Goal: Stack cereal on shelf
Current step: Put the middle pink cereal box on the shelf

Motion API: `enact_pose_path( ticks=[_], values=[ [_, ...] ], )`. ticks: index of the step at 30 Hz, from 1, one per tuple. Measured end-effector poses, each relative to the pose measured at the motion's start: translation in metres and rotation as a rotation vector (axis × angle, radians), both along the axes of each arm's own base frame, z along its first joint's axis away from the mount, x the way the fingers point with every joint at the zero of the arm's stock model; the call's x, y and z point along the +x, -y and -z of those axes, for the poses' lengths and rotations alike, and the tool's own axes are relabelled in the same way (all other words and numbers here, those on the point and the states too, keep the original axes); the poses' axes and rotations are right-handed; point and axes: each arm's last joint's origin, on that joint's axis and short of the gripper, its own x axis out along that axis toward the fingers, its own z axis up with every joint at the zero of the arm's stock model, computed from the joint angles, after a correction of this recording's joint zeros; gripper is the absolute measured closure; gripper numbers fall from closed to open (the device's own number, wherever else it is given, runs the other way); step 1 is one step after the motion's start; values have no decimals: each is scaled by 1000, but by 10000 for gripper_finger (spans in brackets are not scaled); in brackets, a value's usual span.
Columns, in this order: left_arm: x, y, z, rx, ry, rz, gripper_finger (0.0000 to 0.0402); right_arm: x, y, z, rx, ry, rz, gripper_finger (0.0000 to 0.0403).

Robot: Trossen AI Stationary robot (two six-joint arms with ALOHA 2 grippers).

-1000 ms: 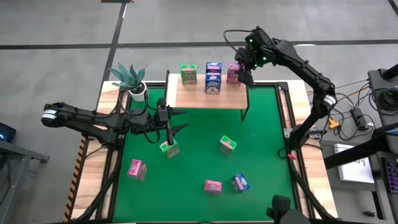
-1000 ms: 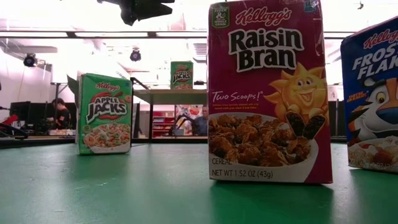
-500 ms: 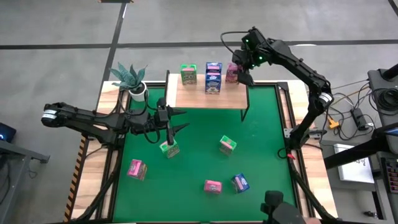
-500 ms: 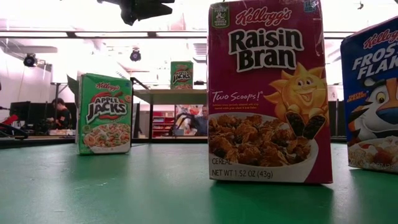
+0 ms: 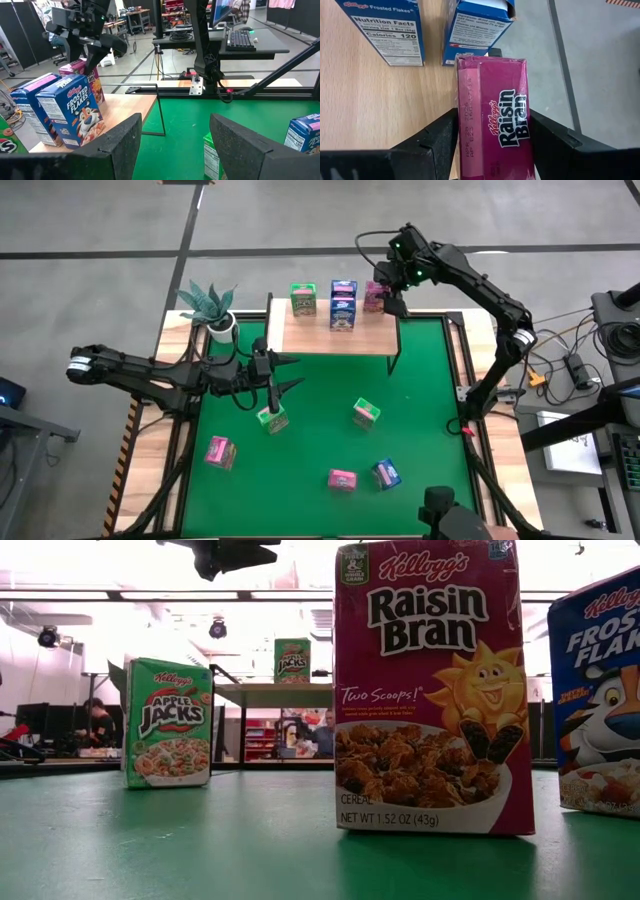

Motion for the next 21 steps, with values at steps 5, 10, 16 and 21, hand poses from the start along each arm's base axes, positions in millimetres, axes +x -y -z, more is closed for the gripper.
enact_pose_path(
  ticks=[5,10,16,21],
  values=[
    [0,0,0,0,0,0,184,0,0,0,0,-1,-1,200],
    [0,0,0,0,0,0,184,0,0,0,1,-1,0,200],
    [0,0,0,0,0,0,184,0,-1,1,13,3,-27,200],
    [0,0,0,0,0,0,184,0,-1,1,38,17,8,200]
  ],
)
